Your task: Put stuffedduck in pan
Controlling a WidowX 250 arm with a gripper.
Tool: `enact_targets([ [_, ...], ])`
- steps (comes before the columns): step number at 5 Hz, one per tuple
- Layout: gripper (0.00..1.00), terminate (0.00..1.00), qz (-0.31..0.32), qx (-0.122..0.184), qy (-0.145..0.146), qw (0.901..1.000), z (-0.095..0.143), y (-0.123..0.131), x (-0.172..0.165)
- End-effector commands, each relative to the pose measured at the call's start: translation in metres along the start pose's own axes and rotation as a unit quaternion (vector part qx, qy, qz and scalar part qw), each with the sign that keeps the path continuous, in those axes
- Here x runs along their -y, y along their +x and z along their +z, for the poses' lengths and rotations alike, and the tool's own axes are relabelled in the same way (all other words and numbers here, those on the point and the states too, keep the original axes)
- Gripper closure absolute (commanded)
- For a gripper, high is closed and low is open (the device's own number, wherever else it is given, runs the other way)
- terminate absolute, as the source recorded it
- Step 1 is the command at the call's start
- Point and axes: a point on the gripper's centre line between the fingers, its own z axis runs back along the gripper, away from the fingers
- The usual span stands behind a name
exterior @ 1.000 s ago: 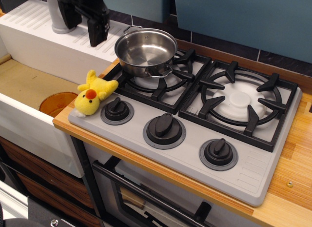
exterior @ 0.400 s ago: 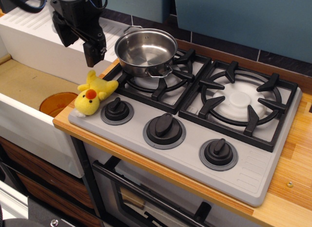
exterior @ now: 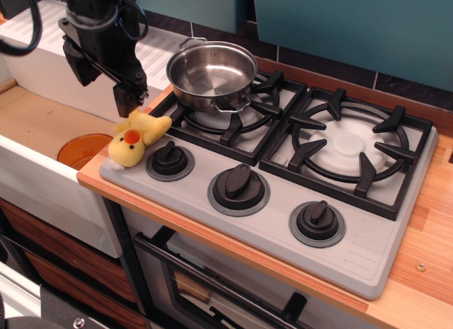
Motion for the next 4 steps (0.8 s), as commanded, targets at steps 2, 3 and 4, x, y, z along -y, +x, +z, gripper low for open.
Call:
enact_targets([
  [2,0.0,0.0,0.001,0.052,0.016,0.9985,-0.013,0.004,0.015],
  [3,0.0,0.0,0.005,0.056,0.01,0.9983,-0.024,0.001,0.022],
  [4,0.0,0.0,0.009,0.063,0.005,0.998,-0.037,-0.001,0.029],
])
